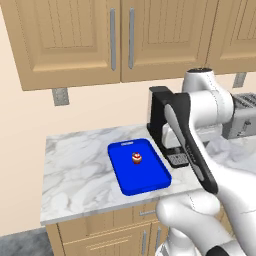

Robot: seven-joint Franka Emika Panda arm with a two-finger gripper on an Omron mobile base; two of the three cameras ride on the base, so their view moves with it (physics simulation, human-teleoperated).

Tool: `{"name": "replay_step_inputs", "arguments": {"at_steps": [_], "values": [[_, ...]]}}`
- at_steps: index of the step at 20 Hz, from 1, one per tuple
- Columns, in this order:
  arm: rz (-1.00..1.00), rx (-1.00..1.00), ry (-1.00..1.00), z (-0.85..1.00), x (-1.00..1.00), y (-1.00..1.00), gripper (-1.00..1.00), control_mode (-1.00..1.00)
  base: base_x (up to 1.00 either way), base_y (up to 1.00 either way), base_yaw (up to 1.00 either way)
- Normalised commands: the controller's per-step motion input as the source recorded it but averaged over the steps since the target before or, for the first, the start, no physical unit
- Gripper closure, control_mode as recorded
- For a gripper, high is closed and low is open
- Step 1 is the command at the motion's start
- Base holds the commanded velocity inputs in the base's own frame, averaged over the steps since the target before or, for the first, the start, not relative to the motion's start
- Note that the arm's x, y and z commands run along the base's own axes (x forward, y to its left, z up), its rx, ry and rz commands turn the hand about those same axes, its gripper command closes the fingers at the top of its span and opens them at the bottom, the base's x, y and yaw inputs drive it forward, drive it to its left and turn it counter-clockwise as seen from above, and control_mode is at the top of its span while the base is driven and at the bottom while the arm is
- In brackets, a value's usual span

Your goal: Move the dessert items from the plate to the tray.

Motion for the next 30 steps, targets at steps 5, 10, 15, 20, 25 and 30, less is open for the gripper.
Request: {"name": "replay_step_inputs", "arguments": {"at_steps": [5, 10, 15, 20, 25, 30], "values": [[0.01, 0.01, -0.08, -0.2, -0.39, -0.04, -1.0, -1.0, 0.0, 0.0, 0.0], [0.0, 0.0, -0.01, 0.0, 0.0, 0.01, -1.0, -1.0, 0.0, 0.0, 0.0], [0.0, 0.0, -0.05, 0.0, -0.09, -0.07, -1.0, 1.0, -0.17, -0.25, -0.02], [0.0, 0.0, 0.0, 0.0, 0.0, 0.0, -1.0, 1.0, -0.32, -0.97, -0.12], [0.0, 0.0, 0.0, 0.0, 0.0, 0.0, -1.0, 1.0, -0.12, -1.0, -0.08], [0.0, 0.0, 0.0, 0.0, 0.0, 0.0, -1.0, 1.0, 0.01, -1.0, -0.02]]}}
